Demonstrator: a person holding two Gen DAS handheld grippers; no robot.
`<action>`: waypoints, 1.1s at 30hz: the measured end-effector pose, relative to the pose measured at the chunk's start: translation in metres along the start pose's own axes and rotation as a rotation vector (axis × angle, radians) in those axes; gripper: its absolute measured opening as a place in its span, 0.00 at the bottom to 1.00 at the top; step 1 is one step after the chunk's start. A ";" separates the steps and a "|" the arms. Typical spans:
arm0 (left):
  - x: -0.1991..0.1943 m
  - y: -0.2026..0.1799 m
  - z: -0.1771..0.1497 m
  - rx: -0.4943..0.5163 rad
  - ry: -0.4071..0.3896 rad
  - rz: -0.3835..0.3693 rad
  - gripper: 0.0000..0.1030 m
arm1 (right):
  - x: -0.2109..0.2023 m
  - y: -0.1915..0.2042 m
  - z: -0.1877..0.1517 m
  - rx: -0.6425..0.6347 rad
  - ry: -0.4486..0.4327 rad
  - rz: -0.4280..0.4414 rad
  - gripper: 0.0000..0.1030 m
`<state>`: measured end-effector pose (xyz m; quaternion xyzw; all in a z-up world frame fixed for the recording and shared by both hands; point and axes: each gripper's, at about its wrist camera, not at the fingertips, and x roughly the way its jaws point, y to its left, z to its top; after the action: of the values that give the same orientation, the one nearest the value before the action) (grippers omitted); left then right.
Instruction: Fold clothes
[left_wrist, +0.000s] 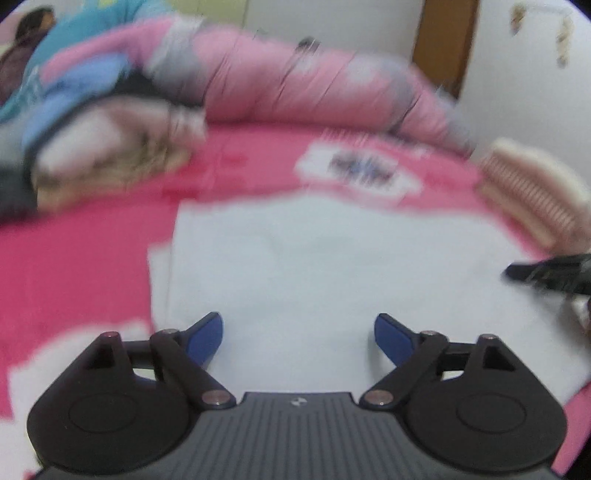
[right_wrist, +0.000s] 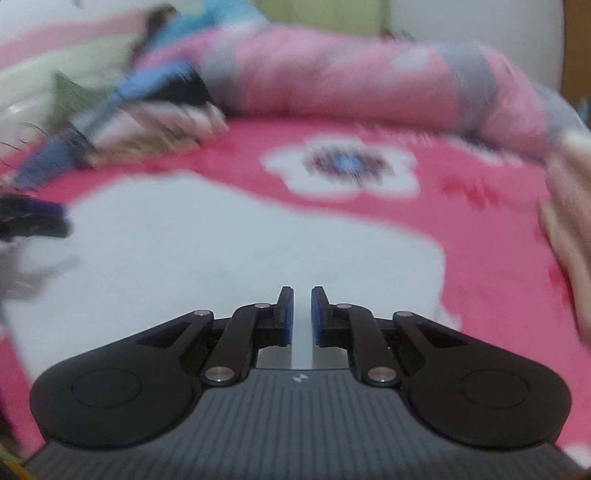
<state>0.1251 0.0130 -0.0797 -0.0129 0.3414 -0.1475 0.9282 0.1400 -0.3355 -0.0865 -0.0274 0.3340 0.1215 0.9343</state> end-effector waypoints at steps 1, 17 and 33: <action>0.002 -0.001 -0.002 0.008 0.005 0.012 0.85 | 0.001 -0.006 -0.002 0.043 0.006 -0.020 0.07; 0.003 -0.001 -0.011 0.028 -0.006 0.029 0.89 | -0.103 0.053 -0.107 -0.050 -0.171 -0.035 0.07; -0.052 -0.002 -0.006 0.020 -0.087 0.094 0.89 | -0.138 0.051 -0.103 0.062 -0.423 -0.027 0.09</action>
<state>0.0836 0.0258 -0.0511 0.0059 0.2993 -0.1066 0.9482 -0.0392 -0.3285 -0.0781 0.0232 0.1334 0.1018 0.9855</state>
